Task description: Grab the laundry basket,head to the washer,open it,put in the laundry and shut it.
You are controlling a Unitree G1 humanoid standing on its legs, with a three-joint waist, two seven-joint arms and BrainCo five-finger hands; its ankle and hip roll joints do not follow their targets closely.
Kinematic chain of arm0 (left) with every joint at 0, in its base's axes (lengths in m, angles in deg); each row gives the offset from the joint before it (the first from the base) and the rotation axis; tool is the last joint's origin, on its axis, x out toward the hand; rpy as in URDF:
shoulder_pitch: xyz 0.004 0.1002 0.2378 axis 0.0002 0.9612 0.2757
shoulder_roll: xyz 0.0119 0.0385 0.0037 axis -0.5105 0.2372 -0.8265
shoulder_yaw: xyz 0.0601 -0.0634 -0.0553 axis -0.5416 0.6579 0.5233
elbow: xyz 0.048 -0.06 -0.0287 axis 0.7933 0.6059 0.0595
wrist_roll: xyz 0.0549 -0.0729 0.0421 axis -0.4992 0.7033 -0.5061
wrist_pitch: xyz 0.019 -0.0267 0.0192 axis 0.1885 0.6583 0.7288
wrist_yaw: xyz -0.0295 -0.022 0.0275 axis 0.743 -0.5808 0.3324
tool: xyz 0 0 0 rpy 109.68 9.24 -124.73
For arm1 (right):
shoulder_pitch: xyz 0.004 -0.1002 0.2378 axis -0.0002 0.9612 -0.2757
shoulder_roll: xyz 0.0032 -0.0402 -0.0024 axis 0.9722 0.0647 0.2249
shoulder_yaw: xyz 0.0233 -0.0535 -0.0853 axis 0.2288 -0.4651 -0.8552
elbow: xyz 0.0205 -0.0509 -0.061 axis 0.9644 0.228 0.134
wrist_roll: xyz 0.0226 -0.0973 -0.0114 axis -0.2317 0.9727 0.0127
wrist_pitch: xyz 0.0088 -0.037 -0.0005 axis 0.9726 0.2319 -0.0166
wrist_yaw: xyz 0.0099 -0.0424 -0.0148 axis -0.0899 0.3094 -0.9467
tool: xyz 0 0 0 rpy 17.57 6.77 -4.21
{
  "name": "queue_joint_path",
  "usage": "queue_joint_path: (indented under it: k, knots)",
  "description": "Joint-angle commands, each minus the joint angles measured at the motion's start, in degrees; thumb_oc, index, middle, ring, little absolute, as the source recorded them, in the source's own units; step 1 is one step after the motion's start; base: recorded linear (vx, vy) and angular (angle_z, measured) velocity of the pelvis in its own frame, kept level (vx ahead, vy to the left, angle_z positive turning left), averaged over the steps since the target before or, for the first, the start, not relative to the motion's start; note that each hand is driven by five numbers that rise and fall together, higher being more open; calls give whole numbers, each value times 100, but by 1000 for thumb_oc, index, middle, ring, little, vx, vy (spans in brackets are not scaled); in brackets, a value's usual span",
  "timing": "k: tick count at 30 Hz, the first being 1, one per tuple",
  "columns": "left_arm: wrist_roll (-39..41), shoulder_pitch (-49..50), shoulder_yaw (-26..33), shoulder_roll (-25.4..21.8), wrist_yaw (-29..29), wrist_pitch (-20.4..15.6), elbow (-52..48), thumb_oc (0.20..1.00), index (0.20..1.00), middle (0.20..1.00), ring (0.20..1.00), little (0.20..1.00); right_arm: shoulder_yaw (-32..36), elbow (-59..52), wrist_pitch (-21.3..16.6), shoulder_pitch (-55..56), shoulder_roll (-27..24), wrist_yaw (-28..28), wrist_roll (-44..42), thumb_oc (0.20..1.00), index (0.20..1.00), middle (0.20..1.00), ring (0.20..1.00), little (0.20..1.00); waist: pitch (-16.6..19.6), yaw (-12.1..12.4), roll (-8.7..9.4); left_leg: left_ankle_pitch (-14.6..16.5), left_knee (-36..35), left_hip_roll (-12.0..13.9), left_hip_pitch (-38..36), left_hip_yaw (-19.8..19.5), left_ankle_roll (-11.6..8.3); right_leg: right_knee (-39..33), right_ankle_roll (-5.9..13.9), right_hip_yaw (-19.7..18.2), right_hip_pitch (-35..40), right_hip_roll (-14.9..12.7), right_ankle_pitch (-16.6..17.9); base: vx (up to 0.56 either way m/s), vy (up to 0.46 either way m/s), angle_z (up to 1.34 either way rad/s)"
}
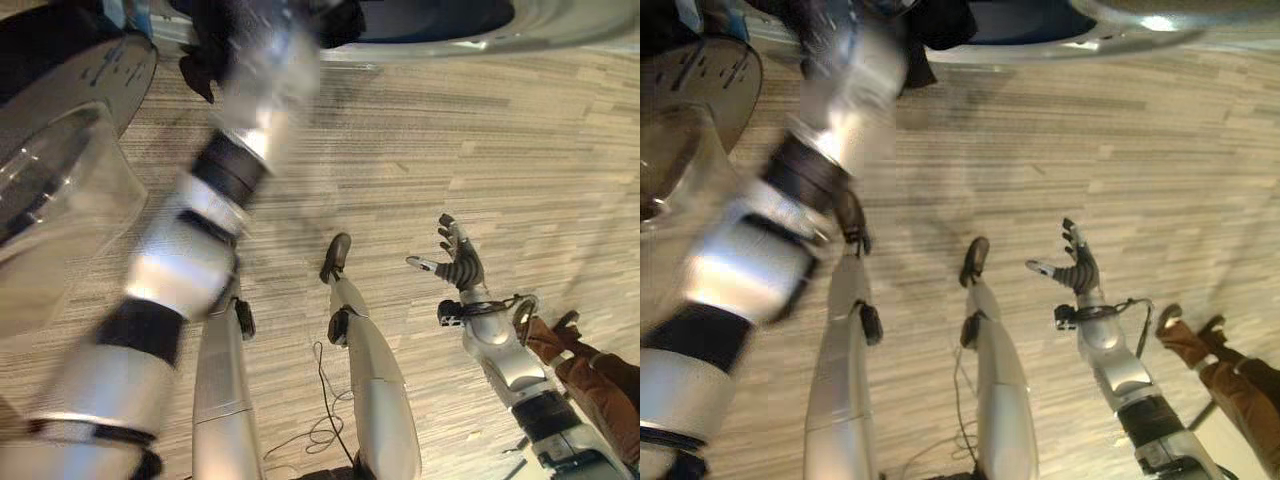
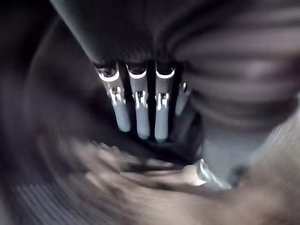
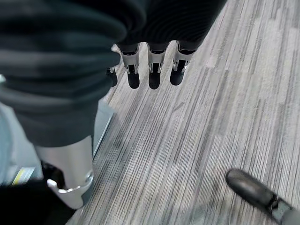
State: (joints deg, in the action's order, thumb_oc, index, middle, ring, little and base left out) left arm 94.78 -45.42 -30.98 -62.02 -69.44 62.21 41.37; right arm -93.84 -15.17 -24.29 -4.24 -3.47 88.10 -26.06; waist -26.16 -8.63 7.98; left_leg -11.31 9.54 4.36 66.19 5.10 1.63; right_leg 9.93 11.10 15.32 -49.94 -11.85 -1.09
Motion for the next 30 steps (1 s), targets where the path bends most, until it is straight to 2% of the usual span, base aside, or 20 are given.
queue_joint_path:
  k: [1,2,5,6,10,15,17,20,23,25,26,27,28,30]
  knots:
    - [-2693,-689,79,-46,-230,585,440,1000,1000,1000,1000,1000,9,78,-159,358,-126,-229,-126,1000,1000,1000,1000,1000,542,-101,-48,1039,94,253,-490,-206,-554,533,138,-427,71,77,-436,-20,-6,-6]
    - [-2707,-695,77,-40,-236,588,444,1000,1000,1000,1000,1000,7,88,-165,349,-120,-230,-128,1000,1000,1000,1000,1000,538,-101,-42,1040,97,253,-489,-206,-555,533,138,-427,72,76,-437,-12,-13,-4]
    - [-4080,-792,-343,166,-525,853,547,1000,1000,1000,1000,1000,-255,144,-360,257,-39,-307,-106,1000,1000,1000,1000,1000,548,-153,44,1054,133,279,-496,-212,-564,510,114,-424,120,77,-420,-24,3,2]
    - [-4347,-762,-279,303,-716,897,456,1000,1000,1000,1000,1000,-327,169,-437,228,-27,-251,-100,1000,1000,1000,1000,1000,560,-176,73,1057,119,290,-510,-230,-569,474,115,-418,154,76,-419,-32,5,8]
    - [-4348,-666,-104,428,-852,878,197,1000,1000,1000,1000,1000,-334,226,-477,234,-31,-150,-110,1000,1000,1000,1000,1000,549,-141,58,1028,52,282,-551,-246,-581,409,117,-390,227,71,-425,-11,-17,6]
    - [-4219,-210,200,558,-980,700,-612,1000,1000,1000,1000,1000,-398,390,-490,231,83,-185,-242,1000,1000,1000,1000,1000,484,33,-37,973,-43,242,-653,-277,-590,360,86,-339,322,71,-473,-1,-5,1]
    - [-4363,27,108,479,-892,677,-1148,1000,1000,1000,1000,1000,-399,466,-489,184,88,-200,-310,1000,1000,1000,1000,1000,441,130,-105,945,-88,225,-689,-264,-595,367,81,-329,336,64,-496,0,0,0]
    - [-4777,696,-219,34,-206,689,-2623,1000,1000,1000,1000,1000,-302,562,-410,173,134,-334,-535,1000,1000,1000,1000,1000,387,355,-271,910,-178,172,-790,-266,-589,424,67,-344,361,43,-563,-5,34,3]
    - [-4887,1115,-219,-153,72,677,-3266,1000,1000,1000,1000,1000,-242,691,-361,117,209,-393,-708,1000,1000,1000,1000,1000,350,482,-371,893,-202,144,-836,-266,-591,472,63,-351,365,32,-608,-4,42,8]
    - [-4930,1606,62,-149,81,689,-3624,1000,1000,1000,1000,1000,-251,786,-347,20,279,-387,-676,1000,1000,1000,1000,1000,323,569,-425,879,-218,121,-877,-272,-593,549,54,-354,346,18,-647,-9,27,13]
    - [-4860,2234,657,47,-186,673,-3874,1000,1000,1000,1000,1000,-254,924,-363,-157,371,-300,-619,1000,1000,1000,1000,1000,304,660,-456,874,-222,95,-910,-302,-603,602,33,-346,351,8,-688,-3,-6,14]
    - [-4869,2252,672,48,-188,679,-3888,1000,1000,1000,1000,1000,-262,934,-368,-157,364,-298,-619,1000,1000,1000,1000,1000,311,656,-466,875,-223,96,-911,-303,-603,605,33,-346,352,8,-690,-8,-15,14]
    - [-4780,2676,1111,239,-463,617,-3985,1000,1000,1000,1000,1000,-286,993,-395,-332,438,-227,-582,1000,1000,1000,1000,1000,291,727,-490,850,-239,84,-928,-319,-611,633,14,-332,352,13,-698,-9,-8,13]
    - [-4656,3401,1626,653,-822,577,-4007,1000,1000,1000,1000,1000,-309,1214,-404,-662,527,-45,-452,1000,1000,1000,1000,1000,247,806,-516,836,-248,64,-966,-332,-620,669,-17,-309,371,0,-712,-13,-13,16]
